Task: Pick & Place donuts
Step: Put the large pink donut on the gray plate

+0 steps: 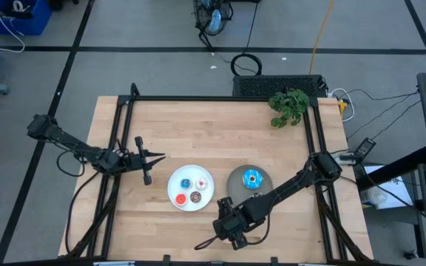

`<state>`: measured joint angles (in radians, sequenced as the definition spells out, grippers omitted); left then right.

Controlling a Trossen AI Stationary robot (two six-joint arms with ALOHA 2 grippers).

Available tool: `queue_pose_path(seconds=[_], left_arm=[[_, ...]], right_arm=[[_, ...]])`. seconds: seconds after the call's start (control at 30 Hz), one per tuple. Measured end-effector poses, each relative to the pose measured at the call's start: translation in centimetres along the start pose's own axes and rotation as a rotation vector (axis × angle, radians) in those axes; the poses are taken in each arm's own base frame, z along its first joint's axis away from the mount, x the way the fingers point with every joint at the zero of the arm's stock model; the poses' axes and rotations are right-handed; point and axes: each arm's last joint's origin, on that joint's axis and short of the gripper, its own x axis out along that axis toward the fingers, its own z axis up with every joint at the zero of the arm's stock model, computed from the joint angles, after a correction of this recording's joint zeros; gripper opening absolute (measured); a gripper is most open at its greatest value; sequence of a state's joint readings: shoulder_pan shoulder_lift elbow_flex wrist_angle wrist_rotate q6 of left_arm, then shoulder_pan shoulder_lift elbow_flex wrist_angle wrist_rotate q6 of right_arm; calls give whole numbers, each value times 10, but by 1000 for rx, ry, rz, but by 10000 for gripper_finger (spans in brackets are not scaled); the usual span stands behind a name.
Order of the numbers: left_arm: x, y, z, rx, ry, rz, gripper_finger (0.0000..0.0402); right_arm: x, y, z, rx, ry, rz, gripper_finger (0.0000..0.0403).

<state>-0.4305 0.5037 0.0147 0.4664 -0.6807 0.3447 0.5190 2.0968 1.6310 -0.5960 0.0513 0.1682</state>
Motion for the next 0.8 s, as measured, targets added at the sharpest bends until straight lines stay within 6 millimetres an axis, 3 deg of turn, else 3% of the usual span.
queue_pose_path(seconds=[0.3, 0.5, 0.8], left_arm=[[0, 0, 0, -1, -1, 0, 47], [0, 0, 0, -8, 0, 0, 47], [0, 0, 0, -9, -1, 0, 47]], right_arm=[[12, 0, -5, -2, -63, 5, 224], [23, 0, -21, -8, -23, -2, 224], [23, 0, -24, -3, 2, -4, 217]])
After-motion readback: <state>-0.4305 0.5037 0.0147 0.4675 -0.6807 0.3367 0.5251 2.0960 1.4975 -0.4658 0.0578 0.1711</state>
